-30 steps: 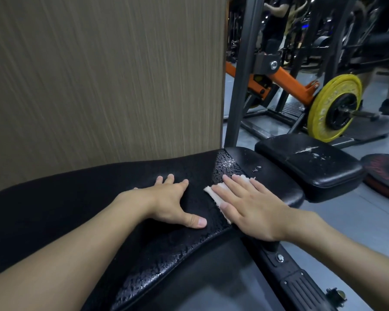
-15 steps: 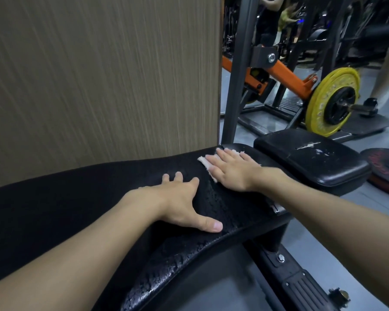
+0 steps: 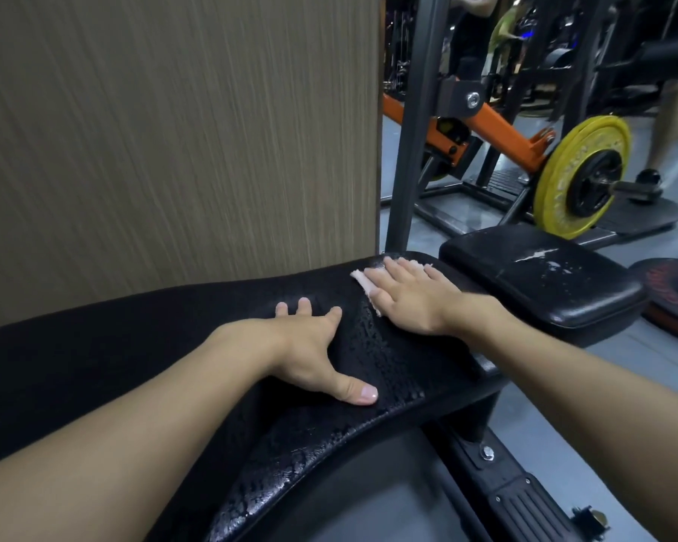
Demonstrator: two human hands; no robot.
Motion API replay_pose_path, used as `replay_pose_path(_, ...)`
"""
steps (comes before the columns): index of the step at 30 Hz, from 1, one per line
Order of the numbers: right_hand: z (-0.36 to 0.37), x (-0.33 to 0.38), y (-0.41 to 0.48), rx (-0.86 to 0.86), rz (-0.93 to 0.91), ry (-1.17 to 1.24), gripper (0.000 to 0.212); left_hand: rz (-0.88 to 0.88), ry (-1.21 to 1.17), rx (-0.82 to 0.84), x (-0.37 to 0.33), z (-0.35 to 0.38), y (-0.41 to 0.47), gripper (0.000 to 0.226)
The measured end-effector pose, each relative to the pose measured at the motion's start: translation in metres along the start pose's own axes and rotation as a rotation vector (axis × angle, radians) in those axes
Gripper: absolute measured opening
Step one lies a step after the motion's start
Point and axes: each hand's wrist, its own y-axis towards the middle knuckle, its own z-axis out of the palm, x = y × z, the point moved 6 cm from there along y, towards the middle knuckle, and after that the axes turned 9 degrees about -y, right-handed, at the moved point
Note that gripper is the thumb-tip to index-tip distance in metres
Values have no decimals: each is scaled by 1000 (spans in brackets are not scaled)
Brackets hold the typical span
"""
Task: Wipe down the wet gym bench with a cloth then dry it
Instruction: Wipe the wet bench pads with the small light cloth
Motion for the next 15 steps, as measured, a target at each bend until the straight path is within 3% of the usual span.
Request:
replay_pose_path(4,4,2,-68,-61,-30,-53,60,-3,-13,3,-1,-1,-3,138)
replay_pose_path(8,13,0,-120,-125,-56,-126,86,-14,-3,1,-4,-3,-7,138)
replay_pose_path(12,13,0,-131,-102,-42,-111,84,80,75,-65,-21,-10,-15,130)
replay_pose_path(15,5,-5,-109,-31,-2,-66,63,117,39,-25,-35,0,-17,131)
